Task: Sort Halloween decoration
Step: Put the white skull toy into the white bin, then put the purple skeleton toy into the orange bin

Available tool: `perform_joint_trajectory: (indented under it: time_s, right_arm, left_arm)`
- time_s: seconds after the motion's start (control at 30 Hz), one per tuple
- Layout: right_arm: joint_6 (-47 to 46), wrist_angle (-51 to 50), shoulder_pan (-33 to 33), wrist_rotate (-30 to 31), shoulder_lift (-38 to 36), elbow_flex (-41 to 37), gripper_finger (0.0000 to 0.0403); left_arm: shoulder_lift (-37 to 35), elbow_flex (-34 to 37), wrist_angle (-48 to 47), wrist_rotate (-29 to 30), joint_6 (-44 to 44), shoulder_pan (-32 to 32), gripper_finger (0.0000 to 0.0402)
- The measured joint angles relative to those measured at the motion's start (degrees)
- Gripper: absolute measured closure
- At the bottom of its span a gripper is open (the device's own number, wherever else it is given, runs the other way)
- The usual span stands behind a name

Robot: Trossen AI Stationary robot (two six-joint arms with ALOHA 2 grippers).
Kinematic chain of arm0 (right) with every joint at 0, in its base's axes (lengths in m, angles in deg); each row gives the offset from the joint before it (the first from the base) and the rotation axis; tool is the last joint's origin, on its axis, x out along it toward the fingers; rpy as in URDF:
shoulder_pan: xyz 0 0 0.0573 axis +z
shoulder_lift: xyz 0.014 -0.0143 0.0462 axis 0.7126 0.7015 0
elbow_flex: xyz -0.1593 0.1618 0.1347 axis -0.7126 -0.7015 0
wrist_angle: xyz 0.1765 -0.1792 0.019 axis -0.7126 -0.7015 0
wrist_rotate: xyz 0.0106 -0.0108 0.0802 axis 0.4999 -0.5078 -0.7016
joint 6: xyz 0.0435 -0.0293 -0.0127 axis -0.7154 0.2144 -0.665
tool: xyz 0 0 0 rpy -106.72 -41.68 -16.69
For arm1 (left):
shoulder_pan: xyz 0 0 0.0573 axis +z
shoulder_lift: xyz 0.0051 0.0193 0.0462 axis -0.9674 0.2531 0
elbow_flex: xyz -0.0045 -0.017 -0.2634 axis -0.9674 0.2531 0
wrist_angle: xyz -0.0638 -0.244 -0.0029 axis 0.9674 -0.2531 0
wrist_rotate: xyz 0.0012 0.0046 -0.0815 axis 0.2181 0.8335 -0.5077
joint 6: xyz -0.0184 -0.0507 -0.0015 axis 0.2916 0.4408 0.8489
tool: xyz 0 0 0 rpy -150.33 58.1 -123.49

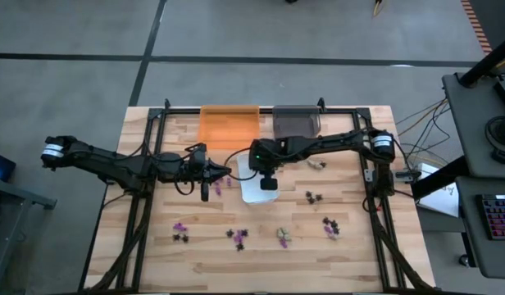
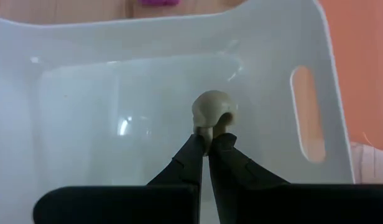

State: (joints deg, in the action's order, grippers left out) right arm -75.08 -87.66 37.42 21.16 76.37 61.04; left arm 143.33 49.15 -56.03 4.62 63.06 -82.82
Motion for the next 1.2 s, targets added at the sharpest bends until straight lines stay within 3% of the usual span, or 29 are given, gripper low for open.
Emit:
perform_joint_trajectory:
  time_s: [0.57,0.97,1.2]
  right_arm:
    - [0.9,-0.4,0.2,-0.6,-0.2,0.3,0.0387]
    - [-0.4,0.0,0.2,-0.5,-0.4,0.3,0.0261]
    - [-1.5,-2.3,0.2,-0.5,-3.5,0.2,0.0238]
  left_arm:
    - [0.0,0.0,0.0,0.0,0.0,0.0,0.0402]
    - [0.0,0.2,0.1,0.0,0.0,0.0,0.0402]
    - [0.0,0.2,0.0,0.0,0.0,0.0,0.0402]
